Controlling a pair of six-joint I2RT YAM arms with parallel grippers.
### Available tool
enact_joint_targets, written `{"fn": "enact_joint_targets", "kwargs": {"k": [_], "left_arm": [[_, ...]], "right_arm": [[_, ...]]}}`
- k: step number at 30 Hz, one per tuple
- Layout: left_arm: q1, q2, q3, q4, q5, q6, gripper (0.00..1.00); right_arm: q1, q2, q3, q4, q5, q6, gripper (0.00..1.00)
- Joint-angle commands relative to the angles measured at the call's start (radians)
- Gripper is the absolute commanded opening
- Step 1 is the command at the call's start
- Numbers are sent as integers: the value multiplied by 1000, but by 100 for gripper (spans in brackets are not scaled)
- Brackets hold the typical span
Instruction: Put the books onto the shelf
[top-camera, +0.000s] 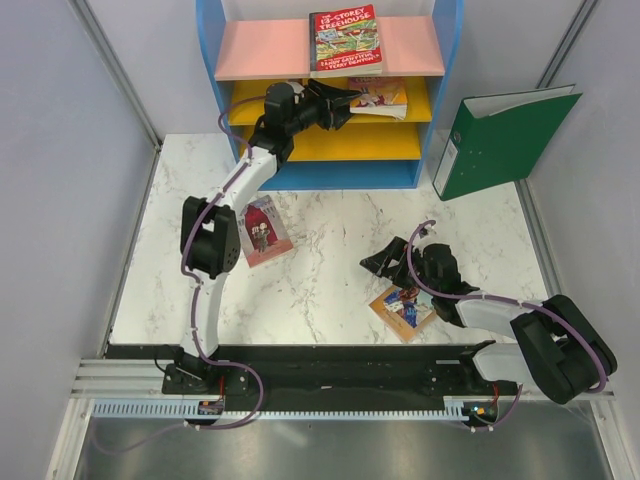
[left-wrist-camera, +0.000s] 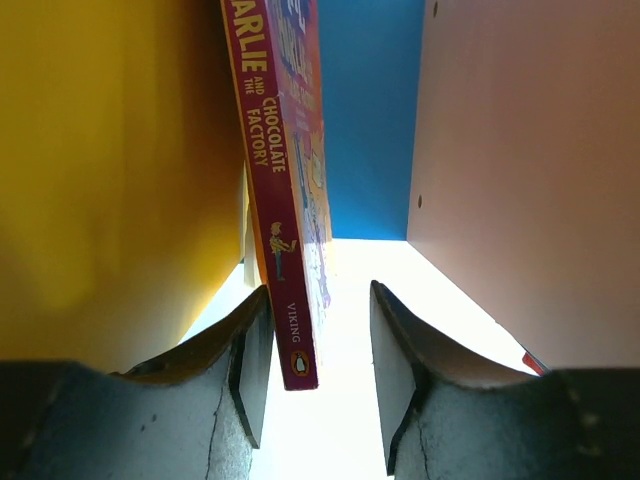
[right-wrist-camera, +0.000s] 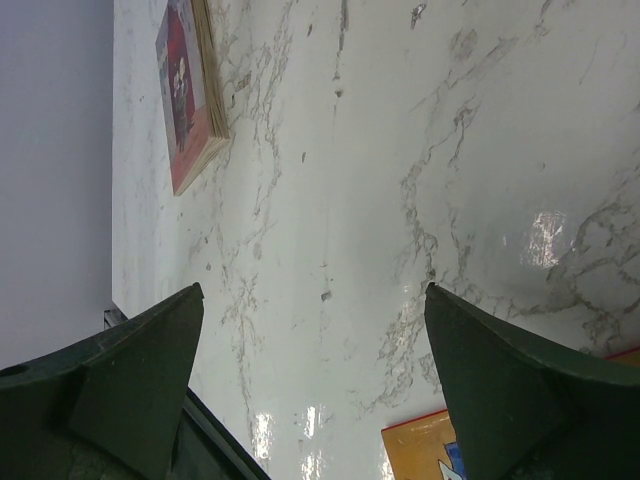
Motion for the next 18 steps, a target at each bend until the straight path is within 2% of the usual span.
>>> {"fn": "enact_joint_targets", "kwargs": {"k": [1, 4, 7, 12, 18], "left_arm": [[2, -89, -40, -149, -5, -78, 49], [-8, -152, -67, -206, -52, -81, 50], [-10, -157, -13, -359, -60, -41, 50], [-10, -120, 12, -387, 22, -50, 50], [-11, -144, -92, -381, 35, -16, 50]], "right_arm": [[0, -15, -8, 48, 2, -4, 98], [0, -15, -6, 49, 0, -5, 98], [0, -14, -4, 49, -1, -4, 98], [-2, -14, -6, 48, 0, -5, 98], [0, -14, -4, 46, -3, -7, 98]]}}
